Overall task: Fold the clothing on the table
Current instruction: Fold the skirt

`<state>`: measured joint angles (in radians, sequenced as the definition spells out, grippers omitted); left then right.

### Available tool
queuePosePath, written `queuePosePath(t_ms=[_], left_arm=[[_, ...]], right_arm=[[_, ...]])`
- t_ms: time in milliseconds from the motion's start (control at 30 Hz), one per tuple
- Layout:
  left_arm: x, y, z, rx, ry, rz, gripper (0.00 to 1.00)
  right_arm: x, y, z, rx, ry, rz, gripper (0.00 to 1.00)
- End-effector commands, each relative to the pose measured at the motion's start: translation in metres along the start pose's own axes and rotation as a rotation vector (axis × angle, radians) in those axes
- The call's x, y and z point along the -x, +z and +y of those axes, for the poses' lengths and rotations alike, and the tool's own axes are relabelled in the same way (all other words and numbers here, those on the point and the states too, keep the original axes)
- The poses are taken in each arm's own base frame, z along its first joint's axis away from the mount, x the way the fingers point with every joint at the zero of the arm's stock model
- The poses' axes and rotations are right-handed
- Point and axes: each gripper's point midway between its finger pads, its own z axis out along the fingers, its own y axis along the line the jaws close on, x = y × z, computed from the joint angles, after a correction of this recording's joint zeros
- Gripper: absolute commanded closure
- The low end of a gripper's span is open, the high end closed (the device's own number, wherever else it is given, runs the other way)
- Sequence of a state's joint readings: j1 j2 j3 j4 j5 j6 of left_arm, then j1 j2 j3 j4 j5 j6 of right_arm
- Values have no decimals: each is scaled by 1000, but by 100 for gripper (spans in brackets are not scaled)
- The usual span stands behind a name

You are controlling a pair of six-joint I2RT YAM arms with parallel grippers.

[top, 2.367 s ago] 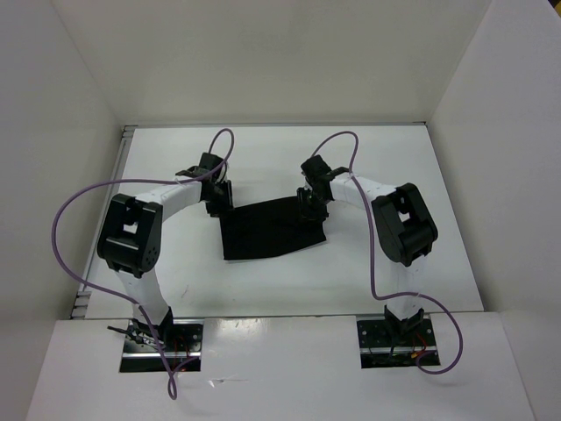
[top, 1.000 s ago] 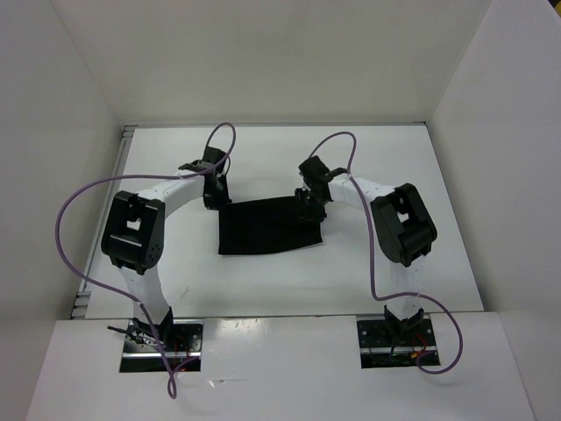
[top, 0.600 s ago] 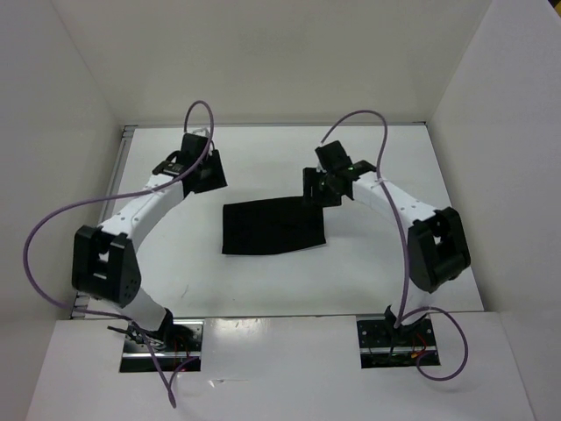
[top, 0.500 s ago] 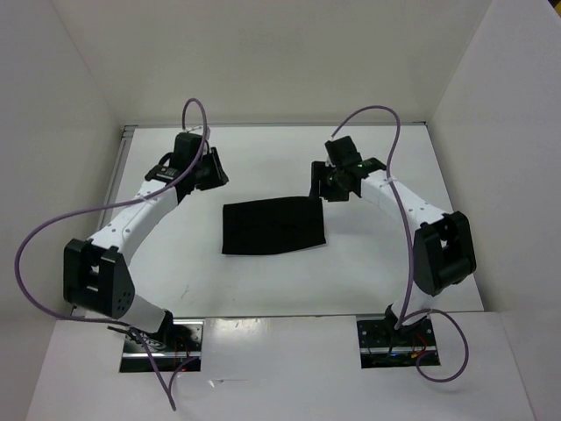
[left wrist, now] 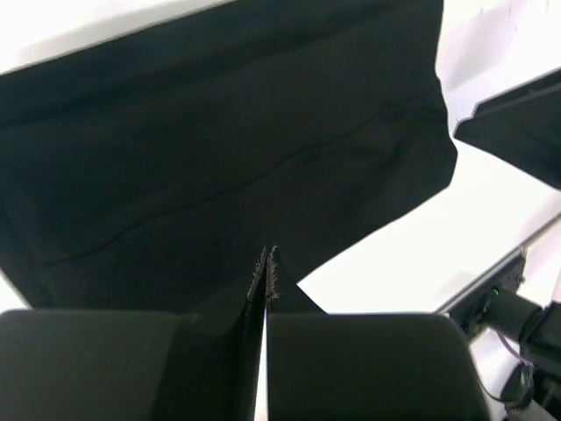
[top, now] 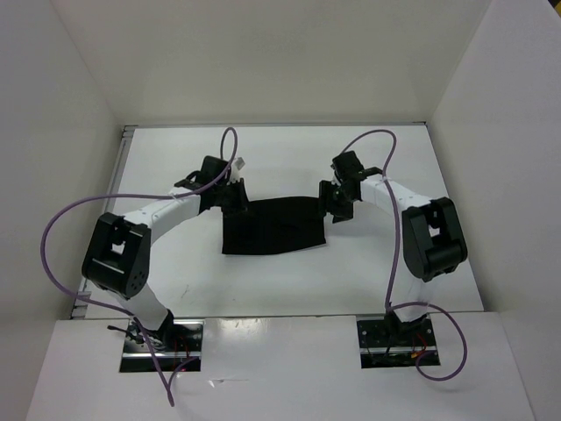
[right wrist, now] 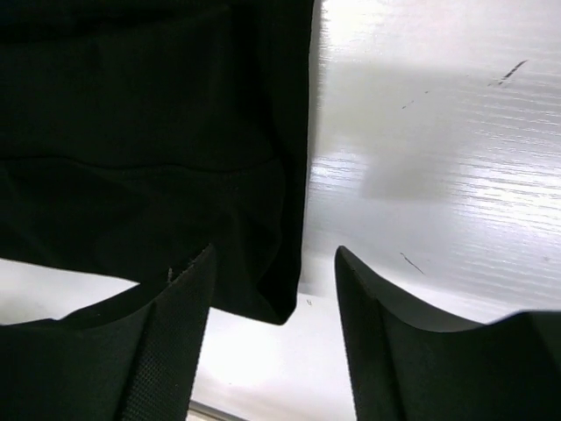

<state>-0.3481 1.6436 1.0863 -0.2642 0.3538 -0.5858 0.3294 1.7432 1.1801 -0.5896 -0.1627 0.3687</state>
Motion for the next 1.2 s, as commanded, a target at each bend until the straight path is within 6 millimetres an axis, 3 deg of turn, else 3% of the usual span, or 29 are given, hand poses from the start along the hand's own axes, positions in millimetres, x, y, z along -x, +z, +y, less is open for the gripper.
queuePosePath(t_ms=[0,33,167,300,400,633,733,933,1033,1167], left_arm=[[-2,6,-21,-84,17,12,96],[-4,9,-18,-79,12,22,98],[-25,15,-40,-118,64,80,98],[-40,13,-53,-151,125,122,98],[-51,12,-52,-127,148,155,98],[-77,21,-29,9,195,247,99],[-83,23,-26,25,209,267,100],[-109,28,-45,-135,192,377,100],[-108,36,-44,-133,186,390,100],[-119,51,-26,-66,147,446,100]], right_arm=[[1,8,2,85,16,13,39],[0,13,2,92,18,22,40],[-7,29,-8,89,45,66,43],[-14,39,-3,142,71,113,49],[-16,44,-5,177,108,139,54],[-24,54,-2,243,160,193,81],[-24,56,-1,252,169,196,100],[-22,58,-2,246,165,184,100],[-26,58,-3,243,168,192,100],[-26,58,-3,243,168,192,100]])
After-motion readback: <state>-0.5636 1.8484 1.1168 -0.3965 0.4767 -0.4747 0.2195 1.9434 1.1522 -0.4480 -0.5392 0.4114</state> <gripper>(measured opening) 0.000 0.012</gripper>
